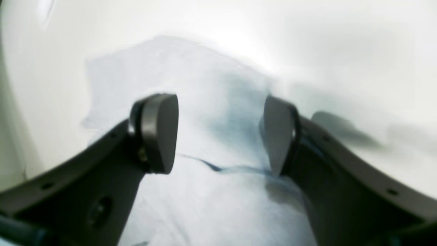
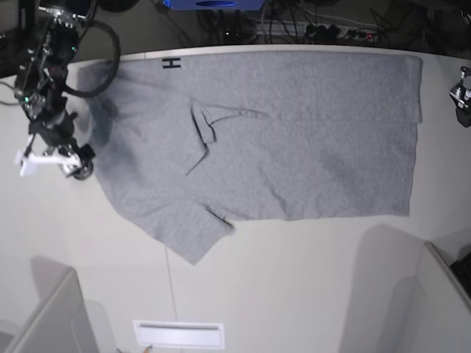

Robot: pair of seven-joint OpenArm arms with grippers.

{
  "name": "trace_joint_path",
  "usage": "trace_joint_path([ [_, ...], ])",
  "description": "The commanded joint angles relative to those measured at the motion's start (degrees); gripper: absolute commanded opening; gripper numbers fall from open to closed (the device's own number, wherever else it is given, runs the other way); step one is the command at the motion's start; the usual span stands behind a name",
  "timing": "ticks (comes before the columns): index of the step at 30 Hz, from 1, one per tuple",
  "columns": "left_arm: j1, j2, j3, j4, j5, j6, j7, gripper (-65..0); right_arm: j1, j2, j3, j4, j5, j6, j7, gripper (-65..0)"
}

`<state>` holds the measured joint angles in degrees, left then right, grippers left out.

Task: Fold the T-shirt properly
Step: 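Release the shirt and move the right gripper to the sleeve by the hem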

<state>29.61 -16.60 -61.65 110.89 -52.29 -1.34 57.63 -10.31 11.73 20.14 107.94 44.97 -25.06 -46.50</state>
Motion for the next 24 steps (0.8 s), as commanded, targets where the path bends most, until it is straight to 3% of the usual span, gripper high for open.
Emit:
trace_joint_path([
  [1,-0.29,-1.20,-0.55,0.89,-0.23,-0.02,-1.14,-10.5,3.14,1.77,-1.28,-1.35,0.08,0.14,1.01,-27.5],
  [3,-1.43,-1.20,-0.55,0.98,-0.23,-0.02,-1.14,-15.1,8.24,3.00,-3.83,-6.62,0.17,1.98,1.01,-27.5],
  [7,-2.84,-1.11,-0.55,0.80,-0.23,-0.02,-1.14,-40.3,16.85,2.82,-5.33,-17.26,0.08,14.11,1.18,-27.5],
  [10,-3.10,-1.11,-0.55,0.80,-0.23,-0.02,-1.14,-62.4,23.01,3.00,-6.03,-25.87,0.08,15.87,1.27,-27.5],
  [11,-3.10,-1.11,-0.55,0.80,-0.23,-0.02,-1.14,-65.0,24.85,3.26,-7.26,-28.60,0.00,15.96,1.36,-27.5],
  [13,-3.10,-1.11,-0.55,0.71,-0.23,-0.02,-1.14,-65.0,29.16,5.55,-11.75,-34.58,0.00,16.66,3.20,-27.5],
  [16,-3.10,-1.03,-0.55,0.71,-0.23,-0.02,-1.14,-65.0,34.96,8.10,-20.98,-43.81,0.00,22.03,9.53,-27.5],
  [20,-3.01,-1.03,-0.55,0.71,-0.23,-0.02,-1.14,-65.0,43.67,8.71,-30.82,-59.63,0.00,26.51,16.13,-27.5],
  [24,-3.01,-1.03,-0.55,0.71,-0.23,0.07,-1.14,-65.0,50.17,8.27,-39.79,-72.64,0.00,34.77,22.02,-27.5],
])
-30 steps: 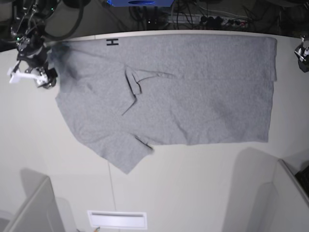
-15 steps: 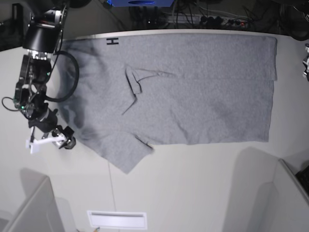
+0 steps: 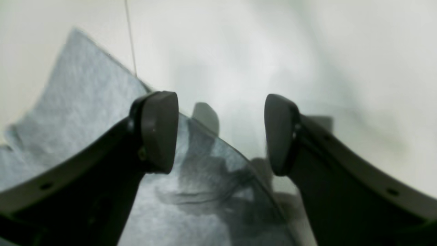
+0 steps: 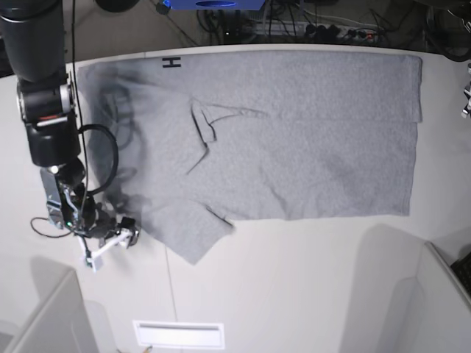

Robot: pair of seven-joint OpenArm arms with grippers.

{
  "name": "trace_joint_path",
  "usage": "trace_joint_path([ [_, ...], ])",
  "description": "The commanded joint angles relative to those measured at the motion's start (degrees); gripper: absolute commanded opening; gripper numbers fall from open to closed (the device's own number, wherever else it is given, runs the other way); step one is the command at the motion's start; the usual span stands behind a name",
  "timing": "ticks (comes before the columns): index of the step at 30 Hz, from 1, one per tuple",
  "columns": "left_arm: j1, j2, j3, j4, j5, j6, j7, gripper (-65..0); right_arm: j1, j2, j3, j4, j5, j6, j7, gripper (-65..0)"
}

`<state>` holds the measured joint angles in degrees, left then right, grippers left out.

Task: Fold the T-shirt properly
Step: 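Release the shirt and move the right gripper to the sleeve by the hem, then grasp the hem corner with the right gripper and smooth it outward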

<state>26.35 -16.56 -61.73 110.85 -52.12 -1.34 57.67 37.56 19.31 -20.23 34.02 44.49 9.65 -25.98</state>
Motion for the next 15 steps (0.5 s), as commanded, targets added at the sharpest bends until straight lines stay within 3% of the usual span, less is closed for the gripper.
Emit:
trace_joint_path([
  [1,0.24,-1.07,-0.46,0.76,-0.41,0.07,-1.19,-65.0,3.80,0.51,-1.79,-1.71,0.57,1.91,2.72,-27.5],
  [3,0.24,-1.07,-0.46,0.76,-0.41,0.07,-1.19,-65.0,5.47,-0.98,-4.96,-6.02,0.57,4.28,4.66,-27.5],
  [5,0.24,-1.07,-0.46,0.76,-0.41,0.07,-1.19,-61.1,6.26,-1.33,-5.93,-8.31,0.57,5.87,5.54,-27.5],
  [10,0.07,-0.98,-0.46,0.67,-0.41,0.07,-1.19,-48.7,6.26,-2.12,-6.19,-8.13,0.57,6.31,5.54,-27.0],
  [15,0.07,-0.98,-0.46,0.67,-0.41,0.07,-1.19,-45.7,6.09,-2.56,-6.28,-8.57,0.57,6.31,5.54,-27.0],
])
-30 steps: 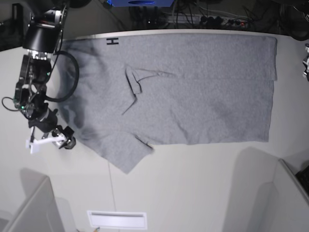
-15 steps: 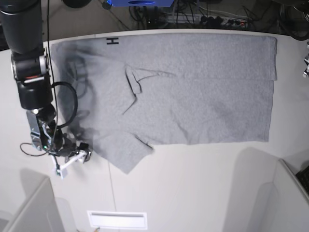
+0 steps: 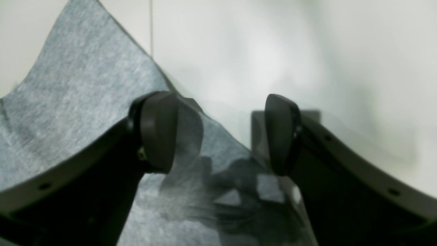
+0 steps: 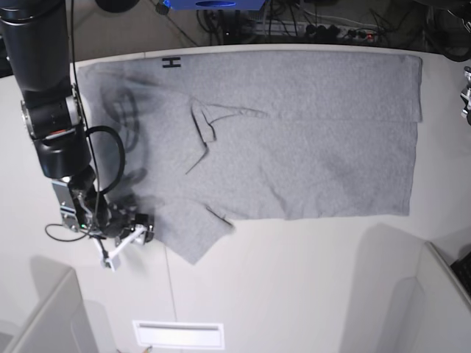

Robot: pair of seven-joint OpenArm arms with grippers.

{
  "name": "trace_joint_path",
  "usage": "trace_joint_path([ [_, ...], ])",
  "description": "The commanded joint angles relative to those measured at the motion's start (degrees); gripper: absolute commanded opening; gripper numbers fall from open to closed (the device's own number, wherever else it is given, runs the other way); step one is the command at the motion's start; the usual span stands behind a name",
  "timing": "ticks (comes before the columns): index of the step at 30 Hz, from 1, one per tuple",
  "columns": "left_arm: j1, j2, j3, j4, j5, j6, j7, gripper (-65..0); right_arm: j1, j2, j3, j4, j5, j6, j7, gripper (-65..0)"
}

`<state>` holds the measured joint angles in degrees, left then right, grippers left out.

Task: Fold the T-shirt properly
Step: 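Grasp the hem corner with the right gripper and smooth it outward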

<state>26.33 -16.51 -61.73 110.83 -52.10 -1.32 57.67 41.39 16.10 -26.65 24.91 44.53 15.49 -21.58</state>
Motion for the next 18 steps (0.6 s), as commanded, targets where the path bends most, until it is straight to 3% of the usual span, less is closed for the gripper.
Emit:
trace_joint_path([
  [1,-0.26,-1.03,-0.46,0.69,-0.43,0.05,-1.19,-45.7,2.17,0.65,0.15,0.54,0.52,0.47,0.97,-27.0],
  [7,-1.05,-1.03,-0.46,-0.10,-0.26,0.22,-1.19,-45.7,1.38,0.47,0.15,0.63,0.52,4.95,-1.14,-27.3],
  [15,-1.14,-1.03,-0.46,-0.19,-0.17,0.22,-1.19,-45.7,-0.38,-0.49,0.06,0.46,0.43,5.04,-0.88,-27.3],
  [18,-1.14,-1.03,-0.46,-0.89,-0.08,0.22,-1.19,-45.7,-1.08,-1.55,0.15,0.46,-2.38,5.04,-0.79,-27.5],
])
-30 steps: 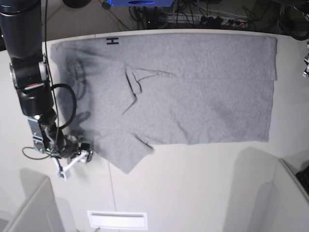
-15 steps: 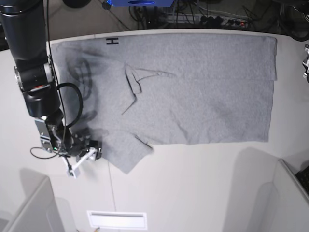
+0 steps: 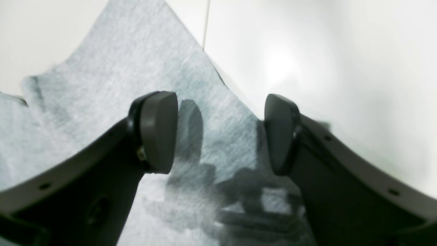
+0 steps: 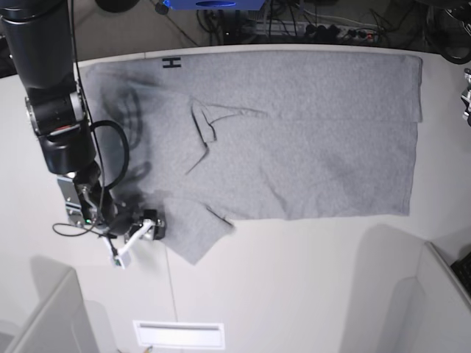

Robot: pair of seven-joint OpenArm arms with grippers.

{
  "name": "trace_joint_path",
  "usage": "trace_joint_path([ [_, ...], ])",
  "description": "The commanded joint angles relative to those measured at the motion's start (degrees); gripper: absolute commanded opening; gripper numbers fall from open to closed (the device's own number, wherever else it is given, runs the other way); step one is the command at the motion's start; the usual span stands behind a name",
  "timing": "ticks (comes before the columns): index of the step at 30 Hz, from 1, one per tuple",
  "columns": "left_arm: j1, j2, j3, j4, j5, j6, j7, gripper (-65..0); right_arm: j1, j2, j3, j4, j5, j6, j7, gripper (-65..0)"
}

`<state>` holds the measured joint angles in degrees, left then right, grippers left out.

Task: Fold the T-shirt properly
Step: 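Grasp the hem corner with the right gripper and smooth it outward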

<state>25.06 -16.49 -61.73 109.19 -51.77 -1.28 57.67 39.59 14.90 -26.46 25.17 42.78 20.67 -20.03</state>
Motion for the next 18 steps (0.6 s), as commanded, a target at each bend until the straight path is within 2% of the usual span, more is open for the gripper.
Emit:
trace_joint_path([
  [1,0.13,-1.05,-0.46,0.75,-0.41,0.18,-1.19,-45.7,0.54,-0.79,0.22,0.19,-2.57,-0.14,-2.34,-27.5],
  [4,0.13,-1.05,-0.37,0.75,-0.50,0.18,-1.19,-45.7,0.19,-1.31,1.01,0.19,-6.70,-0.75,-0.94,-27.5],
  [8,0.30,-1.22,1.56,0.75,-0.41,0.18,-1.19,-45.7,0.27,-0.79,6.72,0.19,-7.22,-5.41,-0.06,-27.5],
  [15,0.22,-1.05,1.56,0.75,-0.41,0.18,-1.19,-45.7,0.36,1.94,9.27,0.19,-7.22,-5.50,-0.41,-27.5],
  [18,0.22,-1.05,1.56,0.75,-0.41,0.18,-1.19,-45.7,0.10,1.94,9.27,0.28,-7.22,-5.50,-3.75,-27.5],
])
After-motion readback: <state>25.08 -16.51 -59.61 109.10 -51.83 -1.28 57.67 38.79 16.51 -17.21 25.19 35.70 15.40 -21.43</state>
